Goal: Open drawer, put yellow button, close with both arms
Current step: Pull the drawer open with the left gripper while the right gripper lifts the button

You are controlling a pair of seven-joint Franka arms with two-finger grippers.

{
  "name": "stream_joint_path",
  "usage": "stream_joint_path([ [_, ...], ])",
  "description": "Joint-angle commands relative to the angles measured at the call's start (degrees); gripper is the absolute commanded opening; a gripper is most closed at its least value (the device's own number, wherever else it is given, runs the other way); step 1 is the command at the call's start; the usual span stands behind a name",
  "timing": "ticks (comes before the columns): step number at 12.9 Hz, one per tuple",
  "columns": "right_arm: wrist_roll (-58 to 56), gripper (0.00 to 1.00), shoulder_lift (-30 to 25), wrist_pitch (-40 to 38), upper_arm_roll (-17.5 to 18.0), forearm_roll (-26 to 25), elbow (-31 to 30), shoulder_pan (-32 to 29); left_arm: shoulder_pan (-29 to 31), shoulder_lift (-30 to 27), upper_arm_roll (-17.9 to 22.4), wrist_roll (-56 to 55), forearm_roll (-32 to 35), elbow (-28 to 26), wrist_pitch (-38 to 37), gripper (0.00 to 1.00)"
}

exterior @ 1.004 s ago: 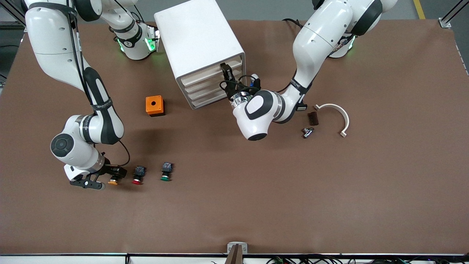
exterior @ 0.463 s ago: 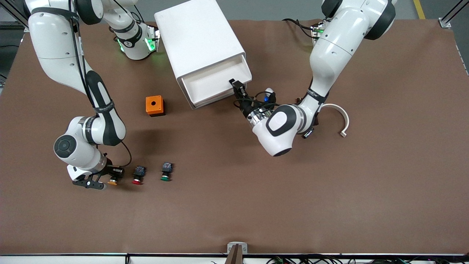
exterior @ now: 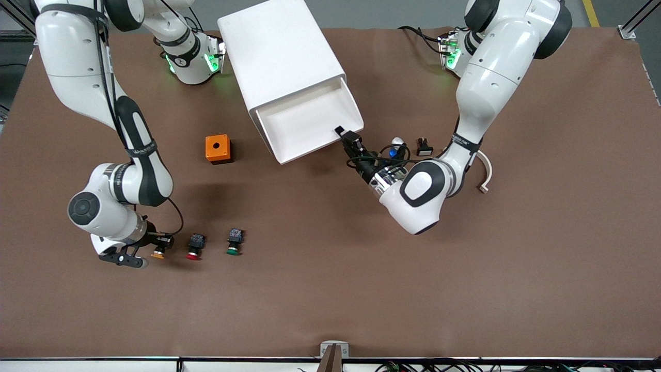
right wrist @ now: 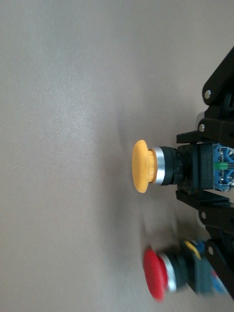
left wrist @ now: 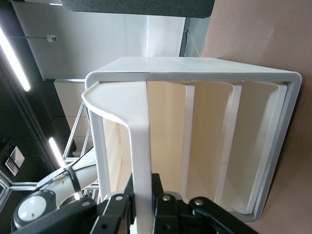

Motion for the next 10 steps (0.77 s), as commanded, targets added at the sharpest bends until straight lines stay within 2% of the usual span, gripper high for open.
stream_joint_path([
  [1,8.71,0.0,-11.33,-13.73,-0.03,1.09,-1.16,2.19,0.47,1.21,0.4,0.21,-0.76,1.17,-0.5,0.19],
  [2,14.24,0.0,-14.85,-17.87,-0.03,1.09,-1.07,3.51,0.47,1.47,0.4,0.21,-0.76,1.17,-0.5,0.25],
  [3,20.9,0.0,-18.54,-21.57,0.05,1.09,-1.07,5.61,0.56,1.47,0.4,0.47,-0.76,1.17,-0.5,0.39],
  [5,32.61,0.0,-24.44,-26.42,0.14,1.18,-1.16,10.36,1.18,1.47,0.4,3.27,-0.85,1.43,-0.41,0.84],
  [6,37.62,0.0,-26.99,-28.88,0.14,1.88,-1.25,12.9,1.26,1.47,0.4,4.5,-1.46,2.04,-0.41,1.0],
  [7,43.15,0.0,-29.28,-30.12,0.06,3.62,-1.34,16.32,2.14,1.38,0.4,6.6,-2.77,2.83,-0.41,1.0],
  [10,61.96,0.0,-32.2,-31.01,0.05,3.82,-1.16,27.31,4.6,0.94,0.14,23.09,-4.19,5.2,-1.81,1.0],
])
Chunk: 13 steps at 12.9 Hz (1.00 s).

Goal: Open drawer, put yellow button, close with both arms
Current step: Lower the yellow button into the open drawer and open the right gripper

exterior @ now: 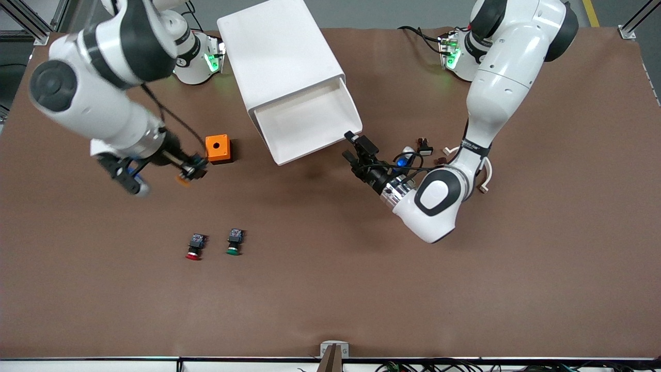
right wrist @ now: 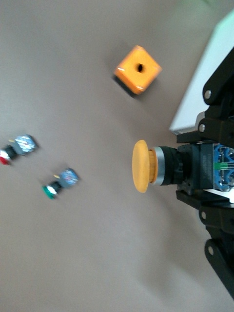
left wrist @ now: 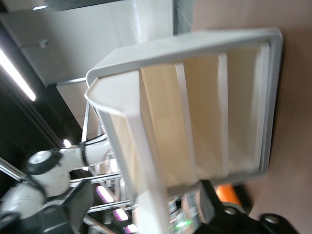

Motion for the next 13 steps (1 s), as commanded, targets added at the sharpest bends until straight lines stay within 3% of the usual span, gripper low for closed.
stream_joint_path([
  [1,14.02,0.0,-2.16,1.74,-0.78,0.74,-2.15,9.09,1.3,0.07,-0.01,12.91,-0.67,3.31,-2.73,1.0],
  [6,31.45,0.0,0.99,7.89,-0.78,-1.28,-2.86,20.72,5.25,-1.25,3.23,36.21,8.01,6.03,-3.79,1.0],
  [8,34.97,0.0,3.45,9.74,-0.86,-2.07,-2.86,23.09,4.39,-1.34,8.05,49.01,9.96,7.7,-3.18,1.0],
  [10,38.4,0.0,5.74,12.19,-0.86,-3.13,-2.86,24.68,3.41,-3.44,10.27,59.85,13.72,7.98,0.06,1.0],
  [13,43.06,0.0,8.81,15.71,-0.86,-3.31,-2.86,26.44,2.02,-8.62,10.1,63.31,24.52,7.8,8.39,1.0],
])
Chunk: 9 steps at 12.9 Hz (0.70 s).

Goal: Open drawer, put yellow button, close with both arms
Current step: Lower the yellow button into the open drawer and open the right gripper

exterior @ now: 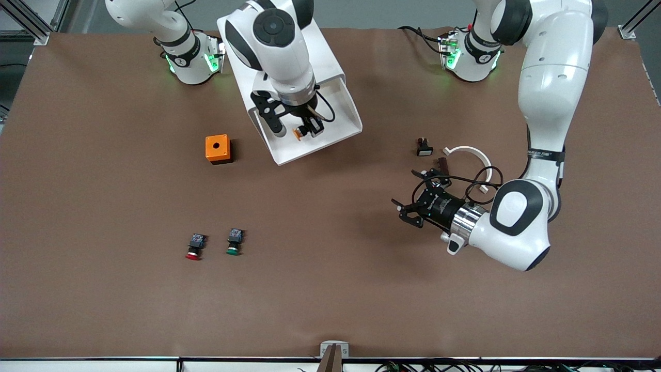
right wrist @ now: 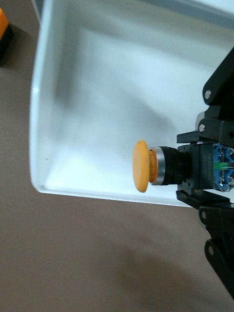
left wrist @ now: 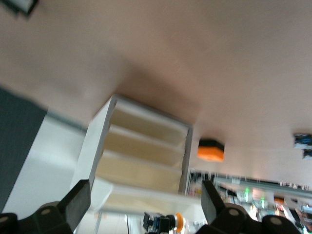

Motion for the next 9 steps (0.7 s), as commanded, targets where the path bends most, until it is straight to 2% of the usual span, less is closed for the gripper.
stream_joint_path([
  [1,5.33,0.0,1.72,1.86,-0.76,-1.42,0.21,2.28,-3.48,-5.93,0.65,2.67,10.4,-1.28,8.51,1.0],
  [3,8.15,0.0,2.16,1.87,-0.67,-1.51,0.21,2.9,-7.25,-7.78,0.56,2.77,17.09,-1.46,14.76,1.0],
  [5,9.55,0.0,2.08,1.43,-0.67,-1.51,0.21,3.51,-8.14,-9.98,0.56,2.85,19.57,-2.25,18.37,0.99],
  [6,11.04,0.04,2.17,1.43,-0.67,-1.51,0.21,4.12,-8.84,-10.95,0.04,3.12,20.71,-3.04,19.52,0.99],
  [8,11.32,0.98,2.08,1.34,-0.76,-1.6,0.3,4.39,-10.77,-11.66,-0.14,3.21,25.01,-3.66,19.79,0.99],
  [9,11.06,1.0,2.08,1.25,-0.76,-1.68,0.82,4.22,-11.3,-12.36,-0.14,3.12,26.34,-4.62,19.88,0.99],
])
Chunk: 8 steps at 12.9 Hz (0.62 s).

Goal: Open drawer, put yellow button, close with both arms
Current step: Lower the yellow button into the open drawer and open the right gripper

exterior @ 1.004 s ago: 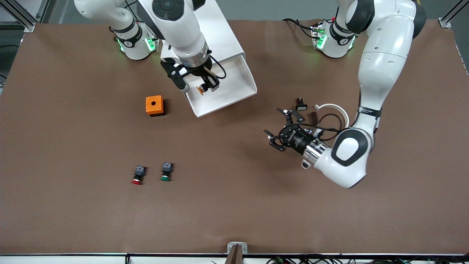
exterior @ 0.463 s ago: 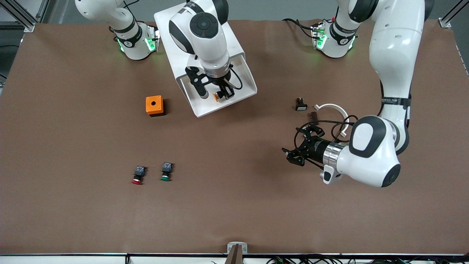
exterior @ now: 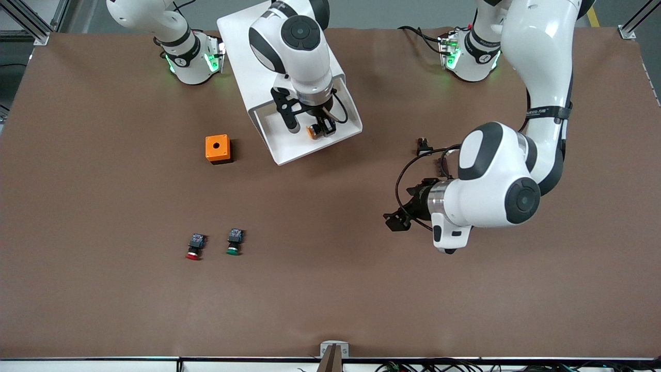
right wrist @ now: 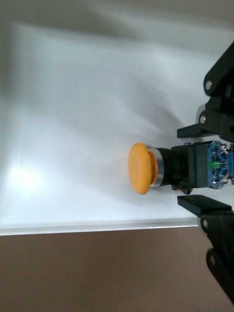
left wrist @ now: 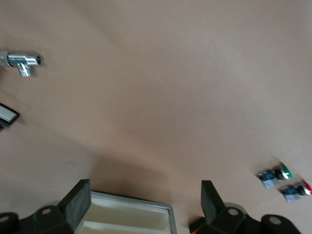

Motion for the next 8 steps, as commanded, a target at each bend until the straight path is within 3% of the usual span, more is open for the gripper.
stream_joint_path([
  [1,0.46,1.0,-0.39,-0.68,-0.91,-1.42,1.63,0.14,-1.45,-3.2,-0.02,1.1,4.27,-4.31,1.61,0.99],
  [4,-14.17,1.0,-0.91,-8.99,-1.18,-1.69,7.42,-4.68,-3.56,-5.83,-0.02,-0.13,8.67,-7.38,3.45,0.99],
  [8,-45.96,1.0,-3.1,-20.44,-1.26,-1.77,12.36,-16.62,-6.81,-8.65,-0.02,-3.72,13.67,-11.6,5.65,1.0],
])
